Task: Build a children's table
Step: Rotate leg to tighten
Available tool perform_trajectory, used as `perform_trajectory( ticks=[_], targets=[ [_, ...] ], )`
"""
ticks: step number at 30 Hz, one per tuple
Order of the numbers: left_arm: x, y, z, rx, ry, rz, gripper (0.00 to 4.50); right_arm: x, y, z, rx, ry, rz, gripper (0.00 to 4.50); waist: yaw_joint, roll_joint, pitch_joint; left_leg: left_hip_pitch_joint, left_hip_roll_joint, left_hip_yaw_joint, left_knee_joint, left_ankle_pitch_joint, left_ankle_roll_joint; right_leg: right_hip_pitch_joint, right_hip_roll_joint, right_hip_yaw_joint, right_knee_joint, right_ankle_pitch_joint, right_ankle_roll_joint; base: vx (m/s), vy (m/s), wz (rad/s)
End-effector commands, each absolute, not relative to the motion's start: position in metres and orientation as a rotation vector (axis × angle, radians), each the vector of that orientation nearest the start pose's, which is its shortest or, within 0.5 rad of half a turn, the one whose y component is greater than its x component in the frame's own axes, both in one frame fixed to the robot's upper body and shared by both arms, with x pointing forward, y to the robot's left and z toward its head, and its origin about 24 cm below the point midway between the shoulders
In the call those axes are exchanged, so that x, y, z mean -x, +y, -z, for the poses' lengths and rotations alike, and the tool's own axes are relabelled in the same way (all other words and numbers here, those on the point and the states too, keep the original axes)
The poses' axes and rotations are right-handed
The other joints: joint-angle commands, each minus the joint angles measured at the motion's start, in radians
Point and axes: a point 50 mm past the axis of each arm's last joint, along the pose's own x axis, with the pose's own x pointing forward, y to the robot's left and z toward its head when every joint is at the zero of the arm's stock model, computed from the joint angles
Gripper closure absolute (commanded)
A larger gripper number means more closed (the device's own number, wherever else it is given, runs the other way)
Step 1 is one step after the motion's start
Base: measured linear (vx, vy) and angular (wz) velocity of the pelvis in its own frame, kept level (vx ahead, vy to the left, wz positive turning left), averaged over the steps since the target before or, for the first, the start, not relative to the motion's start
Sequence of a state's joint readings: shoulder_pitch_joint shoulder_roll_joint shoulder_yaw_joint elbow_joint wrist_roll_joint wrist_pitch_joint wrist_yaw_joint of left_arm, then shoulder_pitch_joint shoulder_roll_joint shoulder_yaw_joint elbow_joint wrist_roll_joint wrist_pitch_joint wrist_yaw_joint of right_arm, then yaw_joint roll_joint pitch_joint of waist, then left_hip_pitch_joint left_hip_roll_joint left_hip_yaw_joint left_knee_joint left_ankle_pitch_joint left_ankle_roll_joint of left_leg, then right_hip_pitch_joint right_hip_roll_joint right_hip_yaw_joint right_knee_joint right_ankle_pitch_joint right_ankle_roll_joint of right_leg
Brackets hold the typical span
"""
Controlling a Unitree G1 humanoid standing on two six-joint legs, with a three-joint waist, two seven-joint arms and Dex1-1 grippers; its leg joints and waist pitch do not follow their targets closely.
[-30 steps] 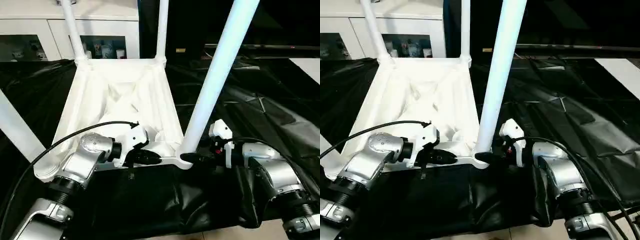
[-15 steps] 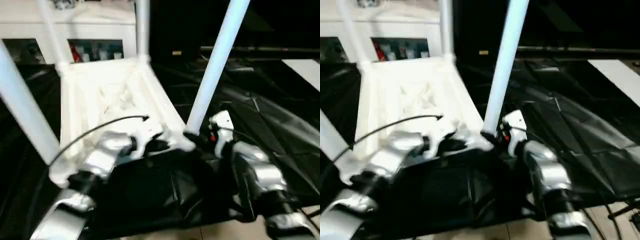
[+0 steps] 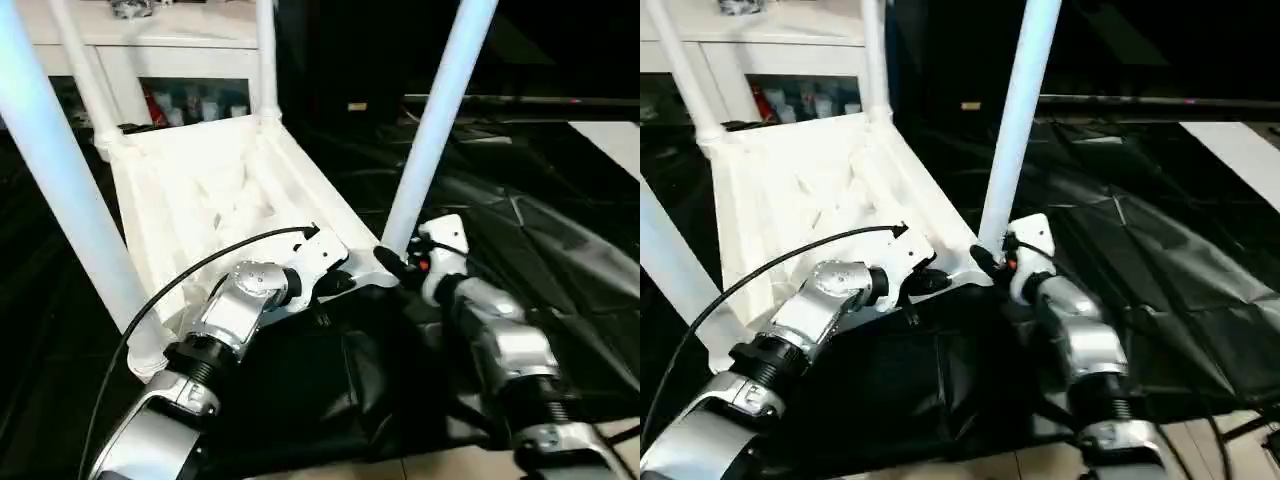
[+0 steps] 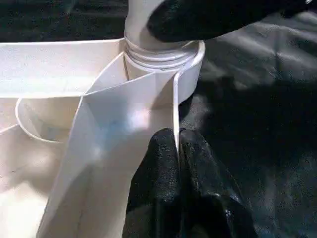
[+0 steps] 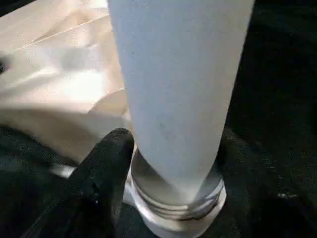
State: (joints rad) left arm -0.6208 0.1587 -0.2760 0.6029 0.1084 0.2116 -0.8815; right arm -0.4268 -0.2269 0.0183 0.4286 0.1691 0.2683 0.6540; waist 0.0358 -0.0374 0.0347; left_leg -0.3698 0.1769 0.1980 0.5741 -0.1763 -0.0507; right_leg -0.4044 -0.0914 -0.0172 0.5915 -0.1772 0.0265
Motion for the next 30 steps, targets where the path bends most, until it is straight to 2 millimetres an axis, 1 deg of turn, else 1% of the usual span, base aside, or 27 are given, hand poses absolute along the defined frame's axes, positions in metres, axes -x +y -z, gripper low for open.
perform_trajectory(
  ticks=[1,2,3,4,5,6,7,8,9,10,11,12,13,14,15,16,17,18,19,20,23,30],
  targets=[
    [-0.313,0.064,-0.044,-0.333,0.388,1.282,4.50,-0.306,-0.128,-0.046,-0.010,0.326,-0.939,1.47,0.008,-0.008,-0.048,0.005,0.046,-0.022,-0.070,-0.302,0.051,0.034,-0.041,0.021,-0.081,-0.306,-0.186,0.000,0.000,0.00],
    [-0.311,0.071,-0.044,-0.328,0.399,1.316,4.50,-0.302,-0.136,-0.047,0.050,0.336,-0.991,1.38,0.007,-0.009,-0.047,0.005,0.047,-0.021,-0.070,-0.302,0.054,0.032,-0.041,0.022,-0.080,-0.298,-0.195,0.000,0.000,0.00],
    [-0.307,0.077,-0.045,-0.321,0.407,1.360,4.50,-0.299,-0.145,-0.048,0.119,0.346,-1.030,1.32,0.008,-0.008,-0.046,0.004,0.048,-0.022,-0.070,-0.301,0.054,0.035,-0.043,0.021,-0.078,-0.300,-0.197,0.000,0.000,0.00],
    [-0.307,0.077,-0.046,-0.321,0.407,1.364,4.50,-0.299,-0.146,-0.048,0.125,0.346,-1.031,1.20,0.009,-0.006,-0.047,0.007,0.049,-0.020,-0.069,-0.299,0.055,0.031,-0.043,0.023,-0.078,-0.295,-0.201,0.000,0.000,0.00],
    [-0.305,0.081,-0.047,-0.313,0.407,1.389,4.50,-0.298,-0.151,-0.049,0.143,0.351,-1.038,1.20,0.007,-0.006,-0.047,0.005,0.050,-0.021,-0.070,-0.295,0.054,0.031,-0.042,0.022,-0.076,-0.282,-0.211,0.000,0.000,0.00],
    [-0.304,0.083,-0.047,-0.306,0.411,1.404,4.50,-0.298,-0.154,-0.049,0.147,0.354,-1.042,1.20,0.009,-0.005,-0.048,0.007,0.050,-0.020,-0.069,-0.289,0.052,0.032,-0.042,0.022,-0.074,-0.269,-0.216,0.000,0.000,0.00],
    [-0.302,0.087,-0.049,-0.297,0.412,1.434,4.50,-0.297,-0.158,-0.050,0.159,0.358,-1.058,1.20,0.008,-0.003,-0.049,0.009,0.050,-0.018,-0.067,-0.277,0.055,0.029,-0.040,0.023,-0.072,-0.239,-0.231,0.000,0.000,0.00],
    [-0.299,0.091,-0.050,-0.287,0.417,1.462,4.50,-0.296,-0.161,-0.051,0.162,0.364,-1.074,1.20,0.012,-0.004,-0.050,0.009,0.052,-0.018,-0.066,-0.260,0.061,0.033,-0.041,0.022,-0.067,-0.207,-0.244,0.000,0.000,0.00],
    [-0.297,0.094,-0.051,-0.279,0.430,1.483,4.50,-0.295,-0.162,-0.052,0.165,0.365,-1.088,1.20,0.013,-0.004,-0.049,0.009,0.051,-0.016,-0.066,-0.254,0.065,0.031,-0.039,0.023,-0.067,-0.195,-0.248,0.000,0.000,0.00],
    [-0.295,0.097,-0.052,-0.281,0.440,1.496,4.50,-0.294,-0.163,-0.053,0.164,0.362,-1.099,1.20,0.016,-0.003,-0.050,0.012,0.052,-0.015,-0.064,-0.250,0.067,0.032,-0.039,0.023,-0.065,-0.183,-0.253,0.000,0.000,0.00],
    [-0.293,0.101,-0.052,-0.284,0.452,1.512,4.50,-0.293,-0.162,-0.055,0.162,0.359,-1.113,1.20,0.017,-0.004,-0.049,0.007,0.051,-0.016,-0.066,-0.231,0.072,0.036,-0.039,0.022,-0.060,-0.162,-0.257,0.000,0.000,0.00],
    [-0.292,0.102,-0.052,-0.285,0.455,1.514,4.50,-0.293,-0.162,-0.055,0.161,0.358,-1.115,1.20,0.017,-0.004,-0.049,0.007,0.051,-0.016,-0.066,-0.231,0.072,0.036,-0.039,0.022,-0.060,-0.162,-0.257,0.000,0.000,0.00],
    [-0.290,0.107,-0.052,-0.287,0.467,1.515,4.50,-0.292,-0.160,-0.056,0.137,0.349,-1.137,1.20,0.018,-0.005,-0.049,0.009,0.052,-0.015,-0.064,-0.228,0.073,0.036,-0.041,0.023,-0.059,-0.160,-0.261,0.000,0.000,0.00],
    [-0.290,0.108,-0.051,-0.285,0.469,1.513,4.50,-0.292,-0.159,-0.056,0.128,0.349,-1.145,1.34,0.018,-0.007,-0.048,0.009,0.052,-0.014,-0.064,-0.232,0.072,0.035,-0.042,0.023,-0.060,-0.174,-0.261,0.000,0.000,0.00],
    [-0.290,0.110,-0.051,-0.288,0.470,1.505,4.50,-0.291,-0.158,-0.055,0.125,0.351,-1.150,1.44,0.018,-0.006,-0.048,0.009,0.052,-0.014,-0.065,-0.232,0.070,0.035,-0.041,0.023,-0.061,-0.178,-0.260,0.000,0.000,0.00],
    [-0.291,0.111,-0.050,-0.292,0.467,1.489,4.50,-0.291,-0.157,-0.054,0.132,0.353,-1.158,1.52,0.017,-0.008,-0.047,0.010,0.052,-0.014,-0.065,-0.233,0.069,0.034,-0.041,0.023,-0.062,-0.183,-0.259,0.000,0.000,0.00],
    [-0.291,0.112,-0.050,-0.293,0.465,1.481,4.50,-0.290,-0.156,-0.053,0.131,0.356,-1.166,1.52,0.017,-0.011,-0.046,0.009,0.051,-0.014,-0.065,-0.240,0.064,0.034,-0.041,0.023,-0.063,-0.199,-0.254,0.000,0.000,0.00],
    [-0.291,0.112,-0.050,-0.293,0.465,1.479,4.50,-0.290,-0.156,-0.053,0.130,0.356,-1.167,1.58,0.018,-0.009,-0.047,0.010,0.052,-0.015,-0.065,-0.242,0.061,0.034,-0.042,0.024,-0.063,-0.206,-0.252,0.000,0.000,0.00],
    [-0.291,0.113,-0.050,-0.291,0.466,1.477,4.50,-0.290,-0.155,-0.052,0.128,0.355,-1.174,1.58,0.017,-0.011,-0.046,0.010,0.052,-0.015,-0.065,-0.245,0.057,0.034,-0.042,0.024,-0.064,-0.215,-0.248,0.000,0.000,0.00],
    [-0.291,0.114,-0.050,-0.291,0.467,1.477,4.50,-0.290,-0.155,-0.052,0.125,0.355,-1.177,1.91,0.018,-0.011,-0.046,0.009,0.051,-0.015,-0.065,-0.245,0.056,0.034,-0.042,0.024,-0.063,-0.218,-0.246,0.000,0.000,0.00],
    [-0.290,0.115,-0.051,-0.290,0.471,1.479,4.50,-0.289,-0.155,-0.052,0.122,0.350,-1.185,1.93,0.019,-0.011,-0.048,0.009,0.051,-0.015,-0.064,-0.228,0.059,0.035,-0.042,0.024,-0.061,-0.204,-0.244,0.000,0.000,0.00],
    [-0.290,0.115,-0.049,-0.288,0.472,1.453,4.50,-0.289,-0.155,-0.051,0.087,0.328,-1.161,2.09,0.019,-0.010,-0.049,0.010,0.050,-0.013,-0.061,-0.211,0.064,0.035,-0.041,0.023,-0.058,-0.177,-0.254,0.000,0.000,0.00]
  ],
)
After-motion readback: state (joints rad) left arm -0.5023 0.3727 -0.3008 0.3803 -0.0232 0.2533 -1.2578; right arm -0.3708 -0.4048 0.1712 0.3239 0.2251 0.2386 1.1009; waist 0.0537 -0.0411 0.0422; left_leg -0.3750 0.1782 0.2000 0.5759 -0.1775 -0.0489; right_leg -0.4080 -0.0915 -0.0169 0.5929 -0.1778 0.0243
